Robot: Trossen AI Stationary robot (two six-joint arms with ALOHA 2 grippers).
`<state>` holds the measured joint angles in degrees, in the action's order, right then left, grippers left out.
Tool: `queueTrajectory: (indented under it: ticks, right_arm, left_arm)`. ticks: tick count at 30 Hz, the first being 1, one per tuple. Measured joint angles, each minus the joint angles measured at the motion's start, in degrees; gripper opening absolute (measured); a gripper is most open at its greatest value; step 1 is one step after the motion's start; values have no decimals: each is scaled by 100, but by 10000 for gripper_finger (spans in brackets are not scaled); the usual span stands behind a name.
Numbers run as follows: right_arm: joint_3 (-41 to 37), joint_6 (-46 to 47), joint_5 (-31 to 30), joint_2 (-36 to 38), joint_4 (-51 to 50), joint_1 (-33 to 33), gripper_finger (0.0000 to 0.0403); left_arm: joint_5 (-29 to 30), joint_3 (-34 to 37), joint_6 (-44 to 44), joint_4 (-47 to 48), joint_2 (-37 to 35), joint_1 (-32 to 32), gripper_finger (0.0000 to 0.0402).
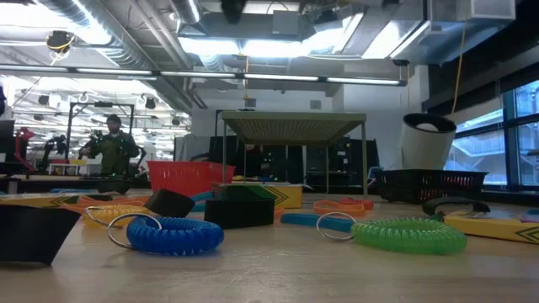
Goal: Pick & Place Office Desk Supplies
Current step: Put the crayola box into the orange bin
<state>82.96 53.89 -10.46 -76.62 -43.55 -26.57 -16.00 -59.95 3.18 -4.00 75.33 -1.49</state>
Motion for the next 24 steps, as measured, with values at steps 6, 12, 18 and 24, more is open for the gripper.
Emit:
queueTrajectory:
  ticks: [6,12,18,24]
  right_arm:
    - [0,-57,2,0,421,0,0]
    - [0,-81,-2,0,678,0,0]
    - [0,-175,-3,0,899,2,0]
    - [0,-298,-2,0,1260,28,0]
  left_arm:
    - [-227,-615,4,-10,641,-208,164]
    - [-327,-1040,4,1,1095,-427,190]
    - [-285,-1391,39,-20,1348,-582,198]
    - [-288,-1575,221,-10,1499,-664,188]
